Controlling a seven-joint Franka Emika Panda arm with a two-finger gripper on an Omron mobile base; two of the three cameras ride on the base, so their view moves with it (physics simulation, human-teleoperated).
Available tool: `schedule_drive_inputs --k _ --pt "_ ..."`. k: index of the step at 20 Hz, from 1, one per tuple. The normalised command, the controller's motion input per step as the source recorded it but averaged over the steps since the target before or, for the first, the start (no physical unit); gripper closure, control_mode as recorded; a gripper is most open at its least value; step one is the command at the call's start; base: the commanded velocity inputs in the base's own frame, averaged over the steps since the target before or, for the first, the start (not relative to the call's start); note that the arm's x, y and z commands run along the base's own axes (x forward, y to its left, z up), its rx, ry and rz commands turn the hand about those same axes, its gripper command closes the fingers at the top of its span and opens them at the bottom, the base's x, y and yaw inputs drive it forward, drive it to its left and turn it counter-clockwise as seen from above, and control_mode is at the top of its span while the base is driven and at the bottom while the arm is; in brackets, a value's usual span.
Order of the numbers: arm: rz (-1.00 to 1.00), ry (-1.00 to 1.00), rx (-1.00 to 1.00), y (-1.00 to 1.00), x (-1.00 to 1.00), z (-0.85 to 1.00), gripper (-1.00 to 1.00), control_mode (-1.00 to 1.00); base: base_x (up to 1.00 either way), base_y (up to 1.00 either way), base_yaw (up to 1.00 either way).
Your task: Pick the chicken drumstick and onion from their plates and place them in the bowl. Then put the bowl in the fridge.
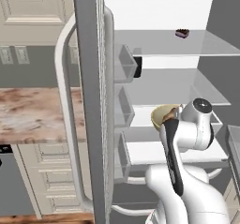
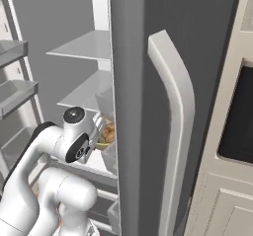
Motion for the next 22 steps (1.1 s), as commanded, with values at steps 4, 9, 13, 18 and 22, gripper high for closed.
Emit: schedule_drive_inputs --k 4,9,13,18,22 --pt "0.0 0.0 0.0 0.0 0.0 0.0 1.0 1.0 0.48 0.03 0.0" --pt "0.0 0.0 0.0 0.0 0.0 0.0 1.0 1.0 0.09 0.0 0.0" --pt "0.0 0.0 0.0 0.0 0.0 0.0 1.0 1.0 0.0 0.0 0.0" --pt "0.0 0.0 0.0 0.0 0.0 0.0 1.0 1.0 0.0 0.0 0.0" --pt "0.0 0.0 0.0 0.0 0.0 0.0 1.0 1.0 0.0 0.0 0.0"
